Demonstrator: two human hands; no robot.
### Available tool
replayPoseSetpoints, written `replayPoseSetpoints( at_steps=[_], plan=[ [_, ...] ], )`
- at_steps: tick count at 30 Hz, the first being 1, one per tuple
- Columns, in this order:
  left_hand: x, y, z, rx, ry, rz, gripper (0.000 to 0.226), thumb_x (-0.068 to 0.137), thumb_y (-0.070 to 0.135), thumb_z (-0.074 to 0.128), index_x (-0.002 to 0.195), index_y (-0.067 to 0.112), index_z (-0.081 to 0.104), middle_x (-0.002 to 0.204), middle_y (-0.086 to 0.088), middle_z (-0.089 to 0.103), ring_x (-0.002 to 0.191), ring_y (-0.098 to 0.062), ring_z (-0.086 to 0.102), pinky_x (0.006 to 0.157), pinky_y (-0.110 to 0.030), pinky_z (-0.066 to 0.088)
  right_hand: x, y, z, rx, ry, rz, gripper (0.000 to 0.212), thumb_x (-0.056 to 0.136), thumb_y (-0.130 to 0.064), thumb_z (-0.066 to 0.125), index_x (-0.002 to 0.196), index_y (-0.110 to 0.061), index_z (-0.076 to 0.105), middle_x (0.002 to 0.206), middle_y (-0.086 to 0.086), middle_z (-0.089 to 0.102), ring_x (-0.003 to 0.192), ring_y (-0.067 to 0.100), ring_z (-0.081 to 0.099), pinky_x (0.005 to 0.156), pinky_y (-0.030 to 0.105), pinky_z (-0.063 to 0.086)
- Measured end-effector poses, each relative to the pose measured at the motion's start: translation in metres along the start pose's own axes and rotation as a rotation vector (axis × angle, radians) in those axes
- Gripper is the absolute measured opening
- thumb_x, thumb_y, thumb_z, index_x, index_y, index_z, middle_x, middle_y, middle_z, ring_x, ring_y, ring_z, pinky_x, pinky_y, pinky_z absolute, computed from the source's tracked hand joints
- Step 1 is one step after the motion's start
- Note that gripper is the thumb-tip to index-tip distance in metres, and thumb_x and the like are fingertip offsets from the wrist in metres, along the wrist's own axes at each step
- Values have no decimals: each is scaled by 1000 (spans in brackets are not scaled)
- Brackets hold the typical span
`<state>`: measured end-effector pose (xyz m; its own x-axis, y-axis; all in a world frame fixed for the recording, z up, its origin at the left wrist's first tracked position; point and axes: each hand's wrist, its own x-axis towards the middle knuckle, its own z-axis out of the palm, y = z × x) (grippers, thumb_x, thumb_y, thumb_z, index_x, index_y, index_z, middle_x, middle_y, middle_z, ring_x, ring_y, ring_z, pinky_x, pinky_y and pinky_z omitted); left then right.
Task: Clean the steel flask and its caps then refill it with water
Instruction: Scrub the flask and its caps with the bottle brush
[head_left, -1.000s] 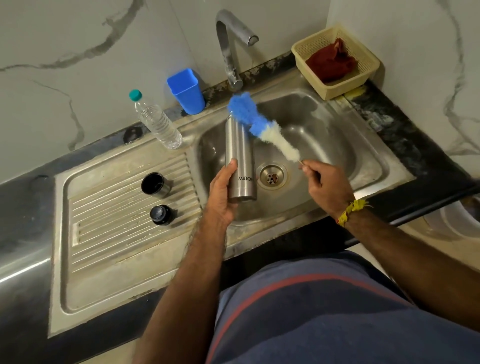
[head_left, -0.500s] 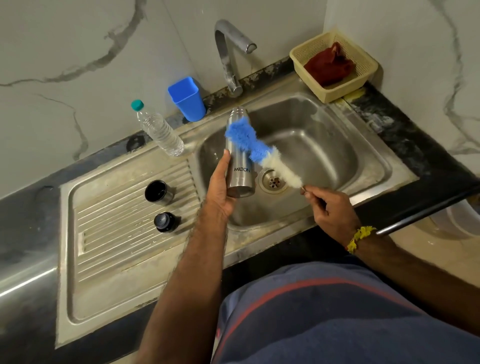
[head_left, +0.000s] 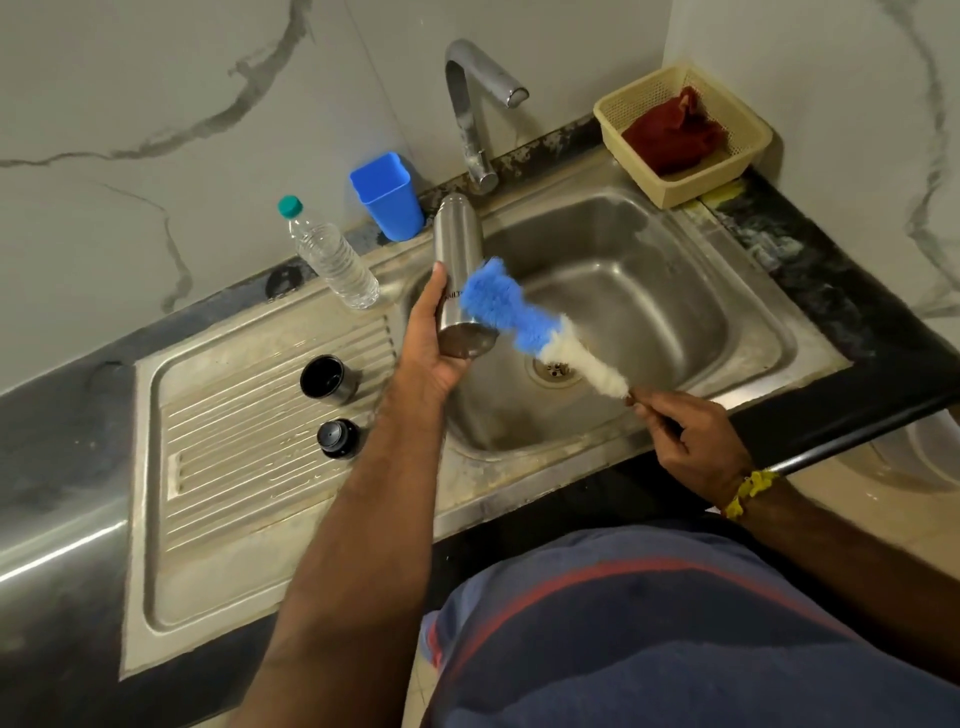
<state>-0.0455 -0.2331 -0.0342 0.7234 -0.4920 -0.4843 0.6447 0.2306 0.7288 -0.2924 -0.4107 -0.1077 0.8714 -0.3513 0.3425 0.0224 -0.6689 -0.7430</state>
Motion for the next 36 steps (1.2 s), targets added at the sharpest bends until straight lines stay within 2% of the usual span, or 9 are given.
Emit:
replayPoseSetpoints(
  at_steps=[2,6,10,13,16,20,26,32,36],
  plan=[
    [-3,1,8,-46,-18,-9,45,100,42,60,124,5,63,110,-14,72,99,-27,70,110,-48,45,4,1,2,-2,13,15,27,89,-7,60,112,2,72,104,10,74,92,15,69,91,12,50],
    [-8,-5,7,7,47,-21,48,91,37,71,129,10,59,109,-14,73,94,-28,69,96,-47,52,13,4,-2,34,37,57,27,92,-12,58,114,-1,71,106,8,74,96,19,71,89,26,55],
    [-12,-17,-1,-58,-3,-9,47,91,37,70,129,11,60,116,-14,72,102,-29,70,98,-51,51,19,-3,3,9,20,-16,26,91,-9,59,112,0,72,107,8,74,98,10,66,90,24,53],
    [-19,-24,-5,-10,-1,-48,45,94,38,67,128,11,60,111,-15,72,96,-30,70,87,-49,56,25,-4,5,65,34,65,28,95,-16,56,115,-3,71,107,7,75,99,18,71,90,29,56],
    [-23,-35,-6,77,37,-43,44,94,43,66,125,12,64,105,-11,73,90,-25,69,82,-44,56,25,-8,8,-1,-22,16,34,96,-24,52,115,-3,71,108,9,74,98,22,71,87,37,59],
    [-26,-42,-9,165,131,-1,65,83,47,73,134,9,59,106,-15,72,93,-33,69,73,-40,59,28,-6,7,-1,27,88,27,97,-18,55,116,-7,71,105,9,75,94,24,71,82,45,60],
    [-28,-45,-11,193,114,25,96,60,65,88,135,11,60,120,-21,67,101,-34,66,70,-41,58,35,-12,12,-31,13,119,27,98,-19,54,118,-11,70,104,9,74,93,26,70,77,46,60],
    [-35,-55,-18,184,96,13,67,65,47,89,121,17,67,125,-24,66,110,-43,63,68,-42,59,45,-13,7,-88,-1,104,33,97,-32,47,118,-17,68,99,12,74,88,30,70,73,47,59],
    [-41,-61,-14,175,82,-7,71,67,45,88,124,8,68,117,-23,66,107,-42,61,69,-40,61,70,-17,8,-117,26,131,31,97,-36,42,109,-18,65,88,12,73,79,33,69,66,46,57]
  ],
)
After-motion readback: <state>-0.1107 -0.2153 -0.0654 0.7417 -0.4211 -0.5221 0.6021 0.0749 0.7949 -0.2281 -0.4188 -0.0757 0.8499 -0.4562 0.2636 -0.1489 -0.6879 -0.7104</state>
